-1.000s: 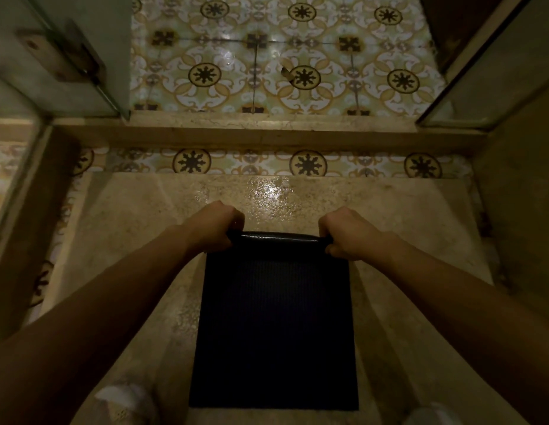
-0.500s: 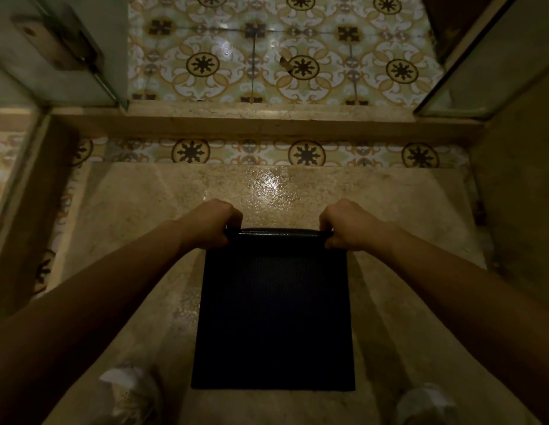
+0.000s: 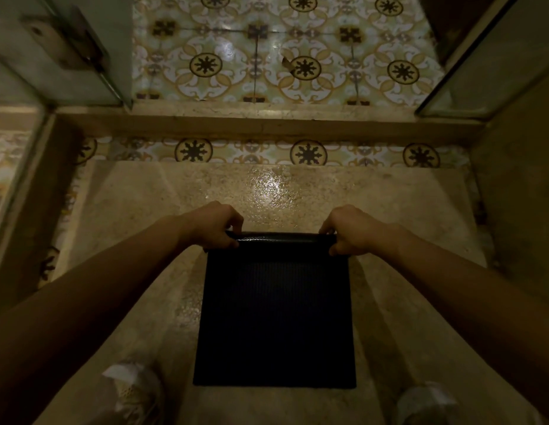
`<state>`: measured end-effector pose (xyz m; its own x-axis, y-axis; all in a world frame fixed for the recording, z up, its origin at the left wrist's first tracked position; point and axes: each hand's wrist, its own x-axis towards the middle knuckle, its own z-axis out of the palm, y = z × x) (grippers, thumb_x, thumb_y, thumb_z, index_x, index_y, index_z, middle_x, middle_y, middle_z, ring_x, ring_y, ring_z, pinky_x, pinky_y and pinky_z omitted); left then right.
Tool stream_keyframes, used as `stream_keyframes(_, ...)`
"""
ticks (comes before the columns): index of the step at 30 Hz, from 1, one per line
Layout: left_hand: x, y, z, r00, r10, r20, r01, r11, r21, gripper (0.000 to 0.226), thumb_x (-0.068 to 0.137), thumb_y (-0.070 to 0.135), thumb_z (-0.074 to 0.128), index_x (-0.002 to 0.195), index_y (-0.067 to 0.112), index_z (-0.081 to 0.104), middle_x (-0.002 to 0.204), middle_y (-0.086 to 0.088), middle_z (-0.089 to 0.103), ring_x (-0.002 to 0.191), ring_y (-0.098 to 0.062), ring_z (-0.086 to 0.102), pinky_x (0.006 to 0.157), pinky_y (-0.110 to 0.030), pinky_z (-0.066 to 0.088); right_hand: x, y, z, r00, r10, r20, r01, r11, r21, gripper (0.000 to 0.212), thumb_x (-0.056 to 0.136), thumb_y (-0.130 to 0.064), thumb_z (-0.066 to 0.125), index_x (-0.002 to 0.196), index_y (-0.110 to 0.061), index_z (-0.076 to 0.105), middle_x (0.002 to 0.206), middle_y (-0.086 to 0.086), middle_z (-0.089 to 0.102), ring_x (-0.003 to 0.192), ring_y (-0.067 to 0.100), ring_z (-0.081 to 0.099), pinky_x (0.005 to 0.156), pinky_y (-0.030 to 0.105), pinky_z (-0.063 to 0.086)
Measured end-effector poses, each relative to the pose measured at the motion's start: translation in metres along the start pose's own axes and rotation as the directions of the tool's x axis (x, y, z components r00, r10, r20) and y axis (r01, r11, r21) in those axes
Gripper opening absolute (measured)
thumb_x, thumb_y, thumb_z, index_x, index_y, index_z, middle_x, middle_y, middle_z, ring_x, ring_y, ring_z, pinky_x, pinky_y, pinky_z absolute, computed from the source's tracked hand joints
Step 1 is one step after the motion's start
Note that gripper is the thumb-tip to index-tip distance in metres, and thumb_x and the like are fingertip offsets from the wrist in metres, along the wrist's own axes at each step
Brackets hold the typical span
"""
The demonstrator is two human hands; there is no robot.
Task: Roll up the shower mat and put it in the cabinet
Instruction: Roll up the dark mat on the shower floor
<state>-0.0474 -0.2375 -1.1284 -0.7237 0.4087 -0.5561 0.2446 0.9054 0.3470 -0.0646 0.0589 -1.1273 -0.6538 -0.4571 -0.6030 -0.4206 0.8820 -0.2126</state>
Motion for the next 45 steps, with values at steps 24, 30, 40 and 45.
stream_keyframes(24, -0.001, 0.012, 0.019, 0.995, -0.016, 0.098, 0.008, 0.996, 0.083, 0.036, 0.083, 0.028, 0.07, 0.115, 0.015, 0.061, 0.111, -0.005, 0.065, 0.098, -0.02, 0.061, 0.075, -0.025, 0.048, -0.005, -0.005, 0.019, 0.999, 0.015, 0.044, -0.015, 1.0, 0.002, 0.038, 0.075, -0.024, 0.071, 0.111, -0.018, 0.061, 0.107, 0.009, 0.061, 0.093, 0.025, 0.06, 0.077, 0.037, 0.054)
stream_keyframes(30, 0.01, 0.016, 0.009, 0.976, -0.015, 0.218, -0.025, 0.983, 0.179, 0.034, 0.082, 0.033, 0.068, 0.111, 0.016, 0.064, 0.106, -0.005, 0.067, 0.093, -0.021, 0.063, 0.07, -0.025, 0.047, -0.001, -0.005, 0.013, 0.997, -0.001, 0.079, 0.005, 0.999, -0.048, 0.037, 0.075, -0.023, 0.071, 0.108, -0.016, 0.059, 0.105, 0.011, 0.059, 0.087, 0.026, 0.06, 0.07, 0.035, 0.054)
stream_keyframes(40, 0.032, 0.005, -0.005, 0.994, -0.057, -0.097, 0.072, 0.984, 0.164, 0.034, 0.079, 0.025, 0.068, 0.11, 0.013, 0.059, 0.108, -0.011, 0.063, 0.097, -0.026, 0.059, 0.073, -0.028, 0.043, 0.019, 0.009, -0.008, 0.982, 0.023, -0.186, -0.036, 0.997, -0.065, 0.036, 0.078, -0.017, 0.069, 0.111, -0.008, 0.058, 0.109, 0.015, 0.062, 0.098, 0.031, 0.06, 0.081, 0.037, 0.05)
stream_keyframes(45, 0.027, 0.006, 0.006, 0.982, -0.029, -0.187, 0.054, 0.99, 0.132, 0.034, 0.074, 0.023, 0.072, 0.101, 0.013, 0.056, 0.105, -0.01, 0.057, 0.092, -0.025, 0.056, 0.069, -0.026, 0.041, 0.019, 0.007, -0.004, 0.981, 0.019, -0.195, -0.036, 0.996, -0.084, 0.041, 0.073, -0.016, 0.072, 0.11, -0.007, 0.058, 0.11, 0.015, 0.059, 0.096, 0.032, 0.06, 0.08, 0.036, 0.05)
